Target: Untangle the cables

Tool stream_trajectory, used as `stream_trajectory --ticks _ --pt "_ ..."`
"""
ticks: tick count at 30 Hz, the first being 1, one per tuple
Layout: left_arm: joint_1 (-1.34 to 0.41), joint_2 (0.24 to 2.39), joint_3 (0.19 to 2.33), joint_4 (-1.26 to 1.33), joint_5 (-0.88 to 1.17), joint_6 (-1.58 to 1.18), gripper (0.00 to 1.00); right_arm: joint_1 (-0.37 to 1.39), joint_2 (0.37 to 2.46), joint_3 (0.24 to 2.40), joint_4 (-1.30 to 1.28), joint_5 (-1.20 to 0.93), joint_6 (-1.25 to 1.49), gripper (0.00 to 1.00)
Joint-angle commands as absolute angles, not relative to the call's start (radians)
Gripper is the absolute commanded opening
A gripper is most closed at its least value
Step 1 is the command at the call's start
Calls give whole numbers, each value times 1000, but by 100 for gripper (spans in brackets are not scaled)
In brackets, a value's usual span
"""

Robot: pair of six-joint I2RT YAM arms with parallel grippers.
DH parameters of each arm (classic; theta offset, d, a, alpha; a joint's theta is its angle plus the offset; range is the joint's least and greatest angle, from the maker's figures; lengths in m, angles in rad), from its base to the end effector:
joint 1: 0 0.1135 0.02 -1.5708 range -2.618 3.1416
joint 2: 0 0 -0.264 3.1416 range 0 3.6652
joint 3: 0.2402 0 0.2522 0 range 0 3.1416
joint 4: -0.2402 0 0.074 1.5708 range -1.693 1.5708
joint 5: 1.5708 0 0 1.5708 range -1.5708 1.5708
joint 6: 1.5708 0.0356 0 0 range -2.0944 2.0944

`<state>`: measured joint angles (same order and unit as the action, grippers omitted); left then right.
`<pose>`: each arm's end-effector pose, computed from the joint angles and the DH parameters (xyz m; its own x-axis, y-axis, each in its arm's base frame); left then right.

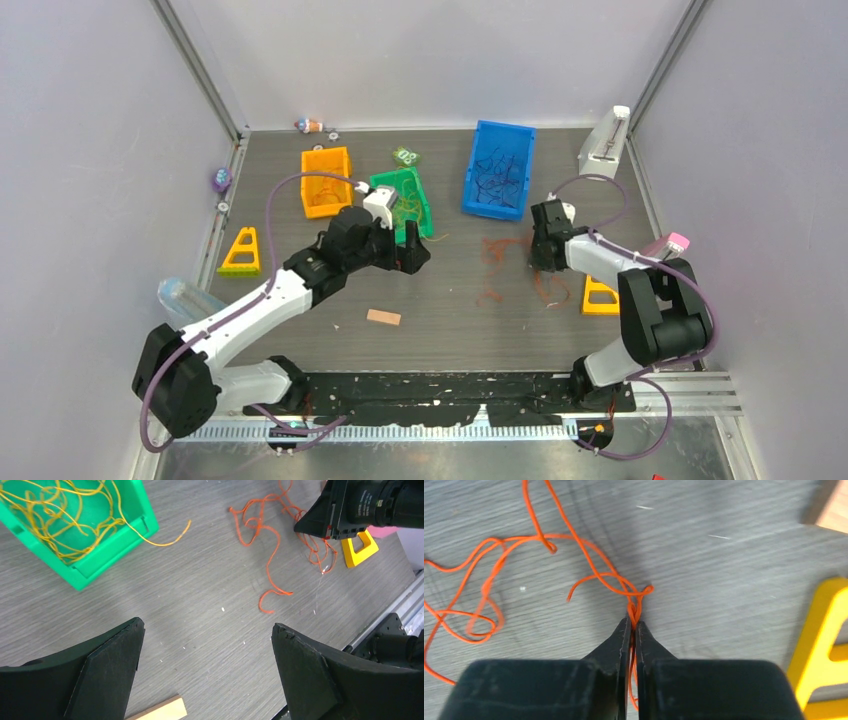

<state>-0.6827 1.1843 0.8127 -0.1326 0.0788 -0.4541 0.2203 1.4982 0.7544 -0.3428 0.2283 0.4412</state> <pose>0.2049 -0.1702 0.2721 -0.6362 -0.0463 -0.7702 0.4488 0.7897 -0.4182 0.2675 0.0516 0.1589 -0.8279 0.2409 -0.5065 0.2693 0.9629 0.0177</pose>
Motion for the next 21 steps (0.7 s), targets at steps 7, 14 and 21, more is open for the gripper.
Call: stream_trajectory --ticks 7,14,21 --pt "-650 1227 813 -90 171 -471 100 389 1501 802 -298 27 377 5" --pt "-673 1366 838 -52 227 -534 98 494 1374 795 -264 -178 394 5" --pt "-678 1446 861 -65 193 -542 97 515 1276 812 -323 -171 392 66"
